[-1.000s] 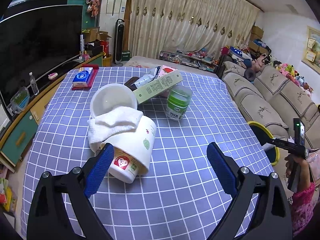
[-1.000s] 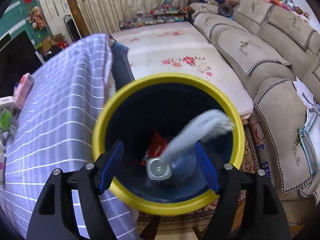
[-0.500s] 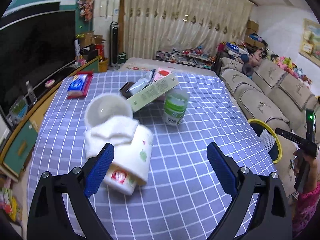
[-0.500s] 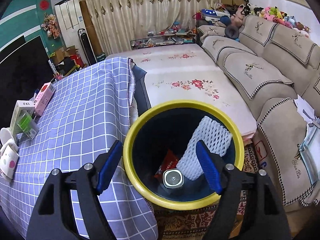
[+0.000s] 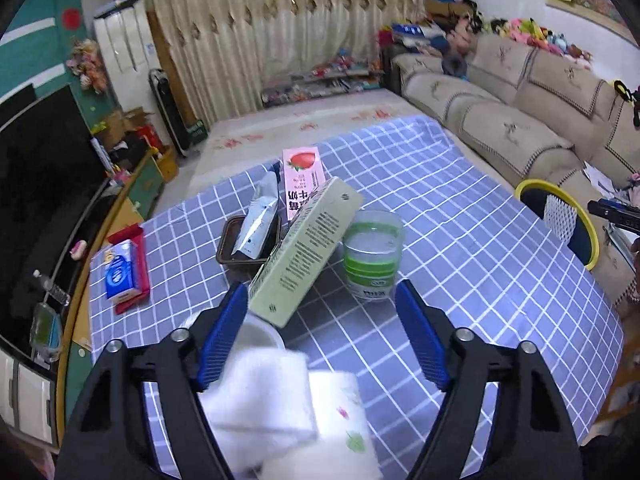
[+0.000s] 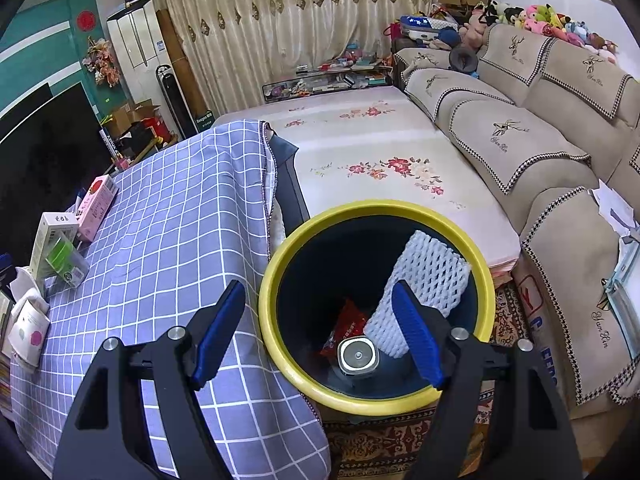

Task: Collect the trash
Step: 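Grasp the pale green milk carton with the left gripper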

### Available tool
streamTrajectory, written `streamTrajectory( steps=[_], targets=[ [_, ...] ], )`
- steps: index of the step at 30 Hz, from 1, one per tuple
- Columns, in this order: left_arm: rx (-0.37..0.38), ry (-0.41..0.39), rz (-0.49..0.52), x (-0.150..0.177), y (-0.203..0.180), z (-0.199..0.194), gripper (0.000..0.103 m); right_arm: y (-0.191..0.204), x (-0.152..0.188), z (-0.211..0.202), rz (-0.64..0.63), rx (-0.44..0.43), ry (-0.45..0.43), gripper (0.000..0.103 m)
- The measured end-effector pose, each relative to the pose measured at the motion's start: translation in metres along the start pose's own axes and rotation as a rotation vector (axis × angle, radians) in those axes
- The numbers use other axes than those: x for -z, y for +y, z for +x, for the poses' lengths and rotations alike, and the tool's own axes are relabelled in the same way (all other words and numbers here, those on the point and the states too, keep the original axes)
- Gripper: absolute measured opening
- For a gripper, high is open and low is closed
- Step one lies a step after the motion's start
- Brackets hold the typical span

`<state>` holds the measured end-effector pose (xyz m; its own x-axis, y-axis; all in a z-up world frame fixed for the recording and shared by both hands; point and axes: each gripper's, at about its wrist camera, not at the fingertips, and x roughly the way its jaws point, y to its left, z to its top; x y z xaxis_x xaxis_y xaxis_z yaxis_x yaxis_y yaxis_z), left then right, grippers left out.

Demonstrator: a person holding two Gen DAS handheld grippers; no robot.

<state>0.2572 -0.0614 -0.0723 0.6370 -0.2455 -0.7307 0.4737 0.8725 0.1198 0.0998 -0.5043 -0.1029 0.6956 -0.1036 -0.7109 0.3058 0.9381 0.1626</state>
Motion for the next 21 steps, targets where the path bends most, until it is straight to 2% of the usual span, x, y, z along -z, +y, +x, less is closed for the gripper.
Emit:
streamTrajectory(
  steps=[2,7,12,17,21],
  targets=[
    [0.011,0.024,0.021,-0.006,0.004,0.014,0.071,0.001,-0.002,0.002,0.002,-0.001,0.003,0.072],
    [-0.027,0.076,0.101,-0.011,0.001,0.043,0.068,0.005,-0.004,0.004,0.002,-0.004,0.002,0.072],
    [-0.049,0.121,0.139,-0.014,0.005,0.065,0.067,0.005,-0.006,0.008,0.001,-0.004,0.007,0.072],
    [-0.053,0.171,0.161,-0.015,0.007,0.086,0.055,0.003,-0.004,0.011,0.006,-0.009,0.013,0.072],
    [-0.068,0.174,0.165,-0.015,0.009,0.095,0.049,0.001,-0.001,0.014,0.015,-0.013,0.023,0.072]
  ],
)
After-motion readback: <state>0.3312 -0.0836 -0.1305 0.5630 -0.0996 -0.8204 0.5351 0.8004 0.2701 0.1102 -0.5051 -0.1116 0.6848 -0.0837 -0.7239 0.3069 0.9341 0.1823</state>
